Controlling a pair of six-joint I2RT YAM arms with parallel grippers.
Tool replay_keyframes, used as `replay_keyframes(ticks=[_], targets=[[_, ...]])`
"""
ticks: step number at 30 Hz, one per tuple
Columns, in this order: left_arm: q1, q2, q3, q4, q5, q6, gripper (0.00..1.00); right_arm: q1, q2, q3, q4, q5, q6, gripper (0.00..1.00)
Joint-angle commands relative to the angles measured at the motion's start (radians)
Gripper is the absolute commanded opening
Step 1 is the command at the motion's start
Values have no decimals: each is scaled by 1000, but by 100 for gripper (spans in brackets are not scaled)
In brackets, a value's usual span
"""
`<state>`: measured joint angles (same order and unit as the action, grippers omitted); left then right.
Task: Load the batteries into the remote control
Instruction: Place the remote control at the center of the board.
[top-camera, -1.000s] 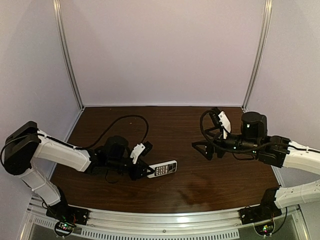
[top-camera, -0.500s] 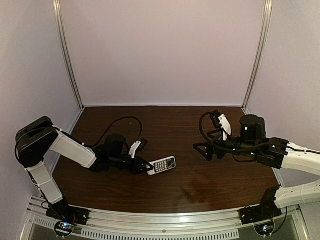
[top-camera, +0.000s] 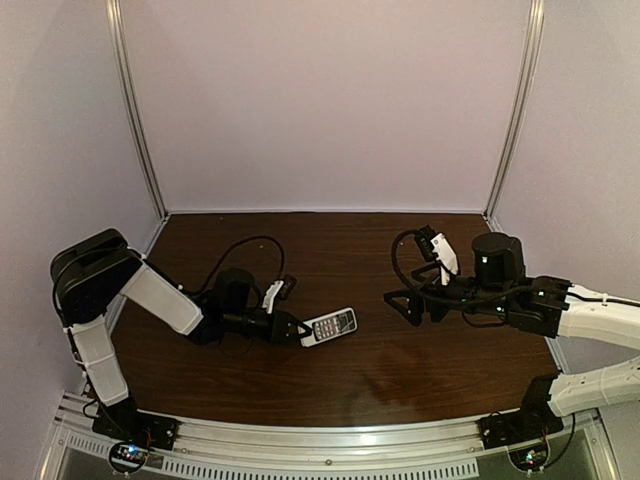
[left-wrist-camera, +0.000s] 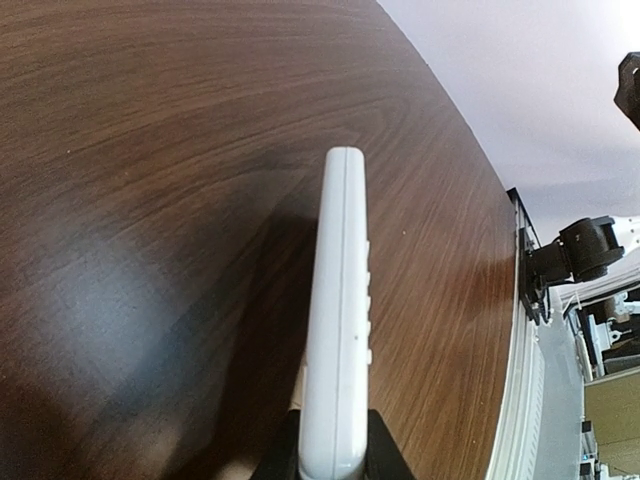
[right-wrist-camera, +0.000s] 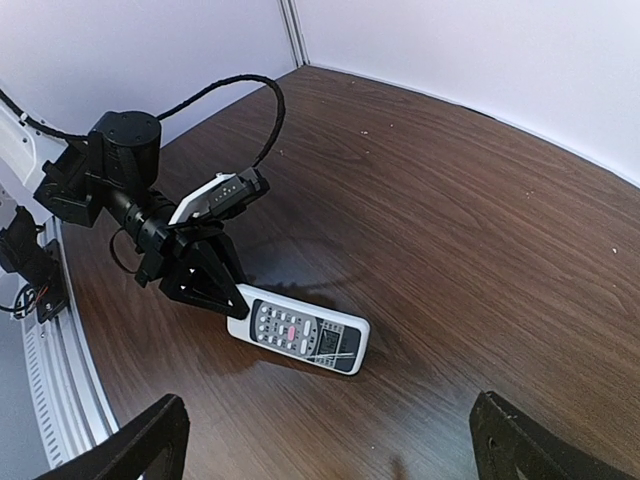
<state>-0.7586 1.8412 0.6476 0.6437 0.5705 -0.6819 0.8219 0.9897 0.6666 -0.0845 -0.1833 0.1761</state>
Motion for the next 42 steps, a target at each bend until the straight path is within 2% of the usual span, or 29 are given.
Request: replay_keyframes(ticks=[1, 6, 11, 16, 23, 26, 30, 34, 39, 42], targets=[[15, 49, -5, -6, -24, -23, 8, -8, 15, -18, 14, -10, 3, 100], [17, 92, -1, 20, -25, -28, 9, -9, 61, -26, 31, -19, 7, 100], [22, 116, 2, 31, -18, -45, 10, -9, 195, -26, 79, -37, 7, 100], [37, 117, -11, 27, -45, -55, 23, -9, 262, 1, 80, -54, 3, 100], [45, 120, -12, 1, -86, -30, 33, -10, 259, 14, 81, -60, -10, 100], [45, 119, -6, -18, -106, -14, 42, -10, 257, 13, 78, -62, -10, 100], [45, 108, 1, -57, -144, 12, 53, -11, 255, 10, 80, -65, -9, 100], [46, 87, 10, -111, -195, 48, 58, -13, 253, 8, 77, -68, -11, 100], [45, 35, 29, -213, -290, 100, 70, -14, 256, 6, 70, -64, -13, 100], [45, -9, 26, -244, -333, 119, 73, -15, 264, 5, 75, -59, -12, 100]])
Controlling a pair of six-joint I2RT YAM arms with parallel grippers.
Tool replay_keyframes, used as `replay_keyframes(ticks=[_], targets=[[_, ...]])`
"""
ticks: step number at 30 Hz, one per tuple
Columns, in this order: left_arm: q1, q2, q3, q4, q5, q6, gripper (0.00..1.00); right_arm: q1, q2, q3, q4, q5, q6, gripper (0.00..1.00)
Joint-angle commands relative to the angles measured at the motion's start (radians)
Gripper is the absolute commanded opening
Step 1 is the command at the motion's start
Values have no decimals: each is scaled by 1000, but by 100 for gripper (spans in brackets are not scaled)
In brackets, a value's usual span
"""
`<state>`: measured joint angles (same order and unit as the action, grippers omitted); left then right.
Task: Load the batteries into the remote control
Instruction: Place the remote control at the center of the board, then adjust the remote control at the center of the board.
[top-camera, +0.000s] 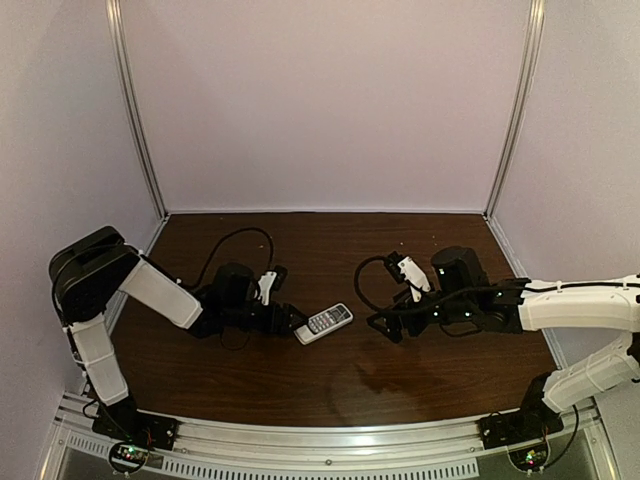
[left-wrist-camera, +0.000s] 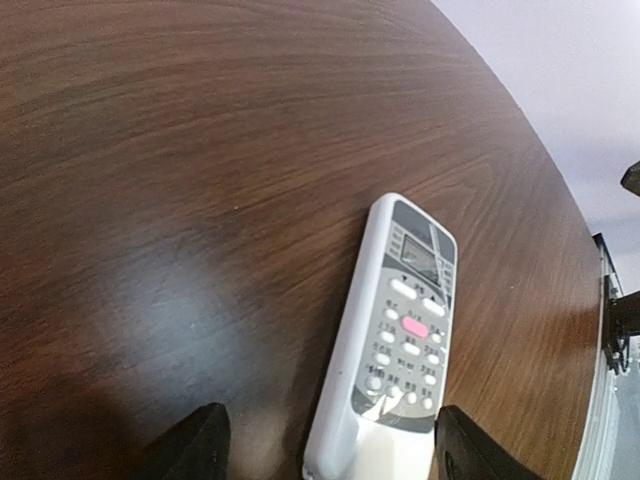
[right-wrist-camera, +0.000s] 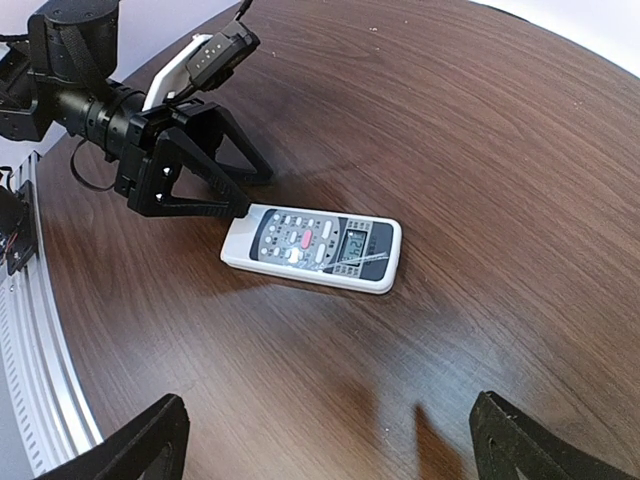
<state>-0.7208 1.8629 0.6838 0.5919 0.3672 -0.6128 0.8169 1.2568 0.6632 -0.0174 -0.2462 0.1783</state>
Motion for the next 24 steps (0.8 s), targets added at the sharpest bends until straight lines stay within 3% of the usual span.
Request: replay_keyframes(ticks=[1, 7, 14, 18, 24], targets=[[7, -48, -10, -208, -146, 54, 73, -12, 2, 10, 9, 10, -13, 100], [8, -169, -103, -169, -110, 2, 62, -68, 99, 53, 59, 19, 17, 98], [-43, -289, -208, -144, -107, -86, 51, -118, 295, 149, 121, -57, 39, 83], [-58, -276, -220, -100, -105, -145, 44, -124, 393, 199, 147, -106, 41, 75], [-83, -223, -203, -52, -120, -187, 41, -125, 514, 259, 163, -157, 41, 66]])
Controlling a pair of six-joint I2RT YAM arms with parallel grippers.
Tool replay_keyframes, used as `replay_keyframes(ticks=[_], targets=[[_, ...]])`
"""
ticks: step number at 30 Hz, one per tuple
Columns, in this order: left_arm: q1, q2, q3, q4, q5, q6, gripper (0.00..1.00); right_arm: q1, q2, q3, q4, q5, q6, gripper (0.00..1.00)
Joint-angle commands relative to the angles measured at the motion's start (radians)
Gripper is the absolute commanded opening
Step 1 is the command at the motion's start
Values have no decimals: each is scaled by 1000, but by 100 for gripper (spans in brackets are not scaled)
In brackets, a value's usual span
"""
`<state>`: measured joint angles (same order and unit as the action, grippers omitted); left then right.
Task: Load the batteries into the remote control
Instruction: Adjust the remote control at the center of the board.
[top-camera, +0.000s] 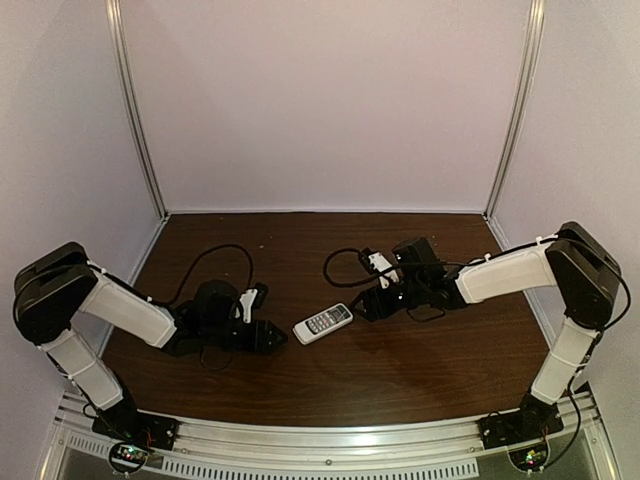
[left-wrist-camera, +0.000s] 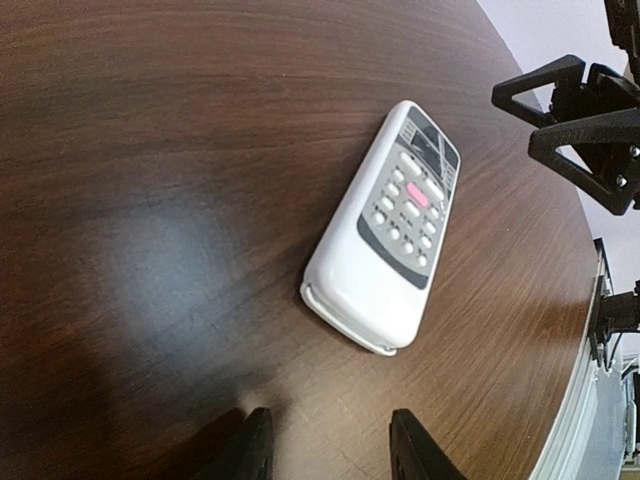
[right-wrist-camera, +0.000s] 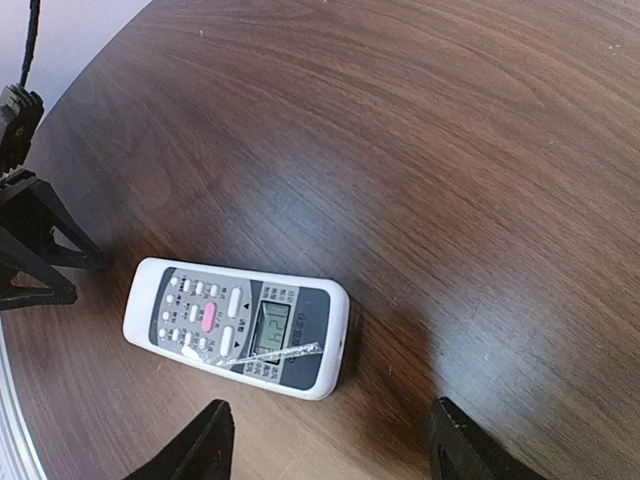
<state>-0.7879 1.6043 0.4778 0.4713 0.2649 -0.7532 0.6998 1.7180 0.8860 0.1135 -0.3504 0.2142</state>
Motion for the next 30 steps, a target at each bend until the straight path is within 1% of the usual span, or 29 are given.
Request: replay_keyframes(ticks=[1, 9, 15, 20, 30], targets=[[-20, 46, 7, 76, -16, -49, 41, -8, 66, 43, 34, -57, 7, 64], [-42, 123, 40, 135, -5, -76, 40, -10, 131, 73, 43, -66, 7, 58], [-42, 136, 56, 129, -5, -73, 39, -11, 170, 97, 47, -69, 8, 55], [-42, 152, 73, 122, -6, -68, 35, -12, 201, 116, 45, -77, 8, 53], [-42, 200, 119, 130, 3, -69, 29, -12, 207, 116, 47, -107, 13, 43]])
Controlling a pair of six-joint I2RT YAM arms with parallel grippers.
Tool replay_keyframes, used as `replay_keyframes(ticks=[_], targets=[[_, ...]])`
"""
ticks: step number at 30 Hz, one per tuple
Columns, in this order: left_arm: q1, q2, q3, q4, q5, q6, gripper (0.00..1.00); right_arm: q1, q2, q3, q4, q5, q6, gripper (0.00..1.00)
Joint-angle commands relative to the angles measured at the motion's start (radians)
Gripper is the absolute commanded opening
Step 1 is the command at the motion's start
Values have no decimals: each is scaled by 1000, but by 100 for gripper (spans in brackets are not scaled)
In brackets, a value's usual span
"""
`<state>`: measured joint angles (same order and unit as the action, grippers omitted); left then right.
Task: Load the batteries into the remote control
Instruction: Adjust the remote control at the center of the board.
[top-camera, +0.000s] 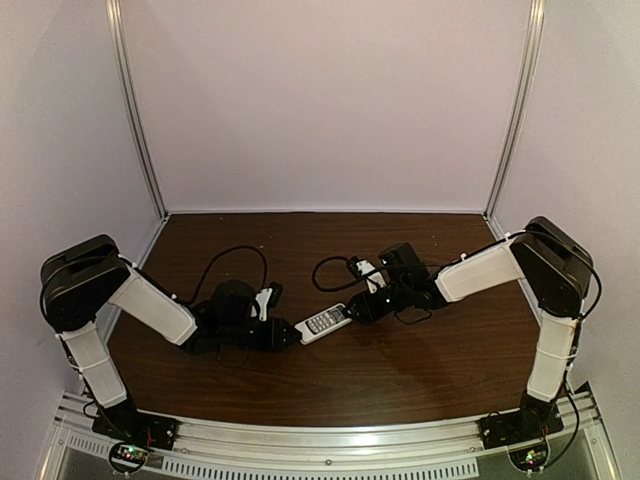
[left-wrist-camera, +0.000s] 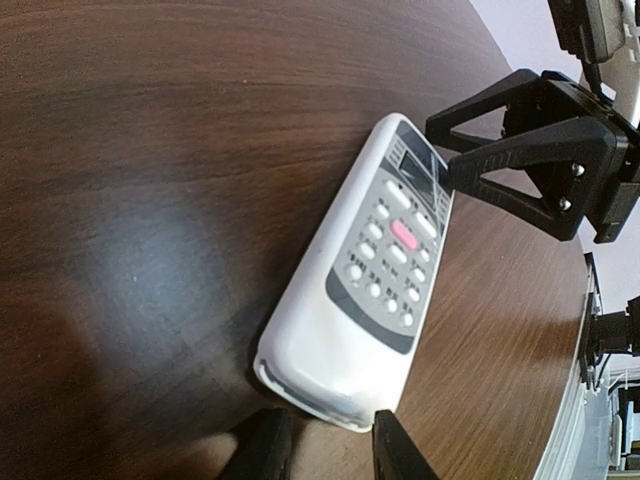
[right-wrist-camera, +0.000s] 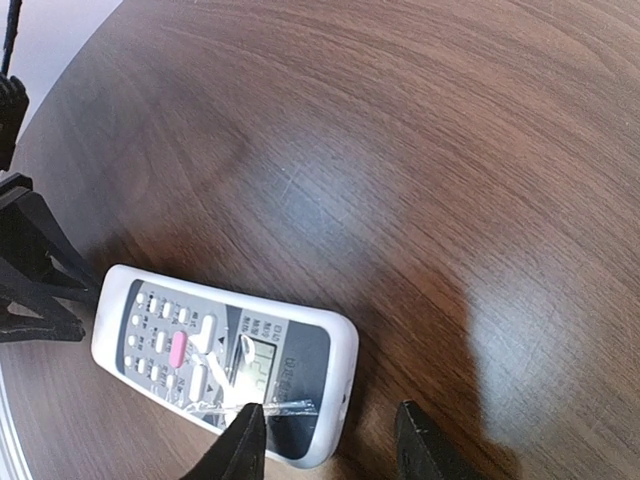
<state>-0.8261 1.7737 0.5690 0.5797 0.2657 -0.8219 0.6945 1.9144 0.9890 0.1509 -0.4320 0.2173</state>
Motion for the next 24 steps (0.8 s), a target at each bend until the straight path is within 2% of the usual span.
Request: replay_keyframes(ticks=[1, 11, 16, 18, 20, 24], targets=[[-3, 35, 31, 25, 4, 0, 28, -7, 12, 12, 11, -32, 12, 42], [-4, 75, 46, 63, 31, -9, 24, -3, 34, -11, 44, -90, 38, 32], [-2, 85, 49, 66, 32, -10, 23, 5, 40, -21, 47, -98, 43, 31], [-2, 85, 49, 65, 32, -10, 25, 5, 35, -23, 45, -97, 42, 31], [-1, 80, 41, 72, 25, -16, 30, 5, 25, -22, 40, -93, 43, 34], [18, 56, 14, 65, 1, -31, 41, -3, -1, -13, 12, -66, 43, 51]])
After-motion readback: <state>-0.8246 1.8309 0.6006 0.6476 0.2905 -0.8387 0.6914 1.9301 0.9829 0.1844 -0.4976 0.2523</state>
